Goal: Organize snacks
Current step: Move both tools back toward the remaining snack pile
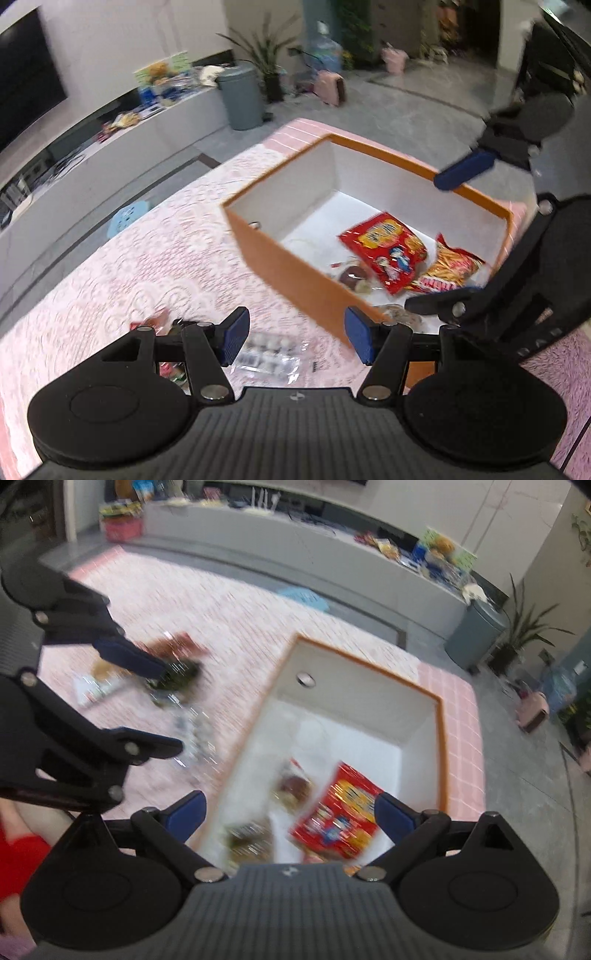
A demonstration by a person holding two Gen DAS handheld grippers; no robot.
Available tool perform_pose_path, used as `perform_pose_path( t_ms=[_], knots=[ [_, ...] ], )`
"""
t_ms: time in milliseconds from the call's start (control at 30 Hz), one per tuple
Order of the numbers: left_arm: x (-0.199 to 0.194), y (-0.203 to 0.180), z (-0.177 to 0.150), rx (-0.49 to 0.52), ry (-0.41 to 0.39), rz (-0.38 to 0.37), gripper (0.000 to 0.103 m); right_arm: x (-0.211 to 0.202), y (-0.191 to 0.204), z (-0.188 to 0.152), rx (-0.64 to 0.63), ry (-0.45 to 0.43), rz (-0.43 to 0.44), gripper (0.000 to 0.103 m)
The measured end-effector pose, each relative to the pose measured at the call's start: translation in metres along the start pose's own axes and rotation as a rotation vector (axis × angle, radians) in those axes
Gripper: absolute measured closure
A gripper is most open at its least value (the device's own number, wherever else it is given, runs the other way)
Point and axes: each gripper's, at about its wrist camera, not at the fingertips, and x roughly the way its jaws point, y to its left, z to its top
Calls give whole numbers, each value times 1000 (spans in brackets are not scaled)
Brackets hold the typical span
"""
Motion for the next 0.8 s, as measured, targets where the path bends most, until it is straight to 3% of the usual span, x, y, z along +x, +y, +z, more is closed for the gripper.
perform_pose_path(
  t_ms=[333, 533, 800],
  knots=[
    [-22, 77, -48, -243, -84, 64, 33, 7, 56, 22, 16, -84, 117, 8],
    [-21, 109, -80, -314, -64, 122, 34, 33, 88, 32, 94, -92, 206, 8],
    [-17, 145, -116, -459, -30, 129, 34, 76, 110, 35, 234, -71, 209, 10]
  ],
)
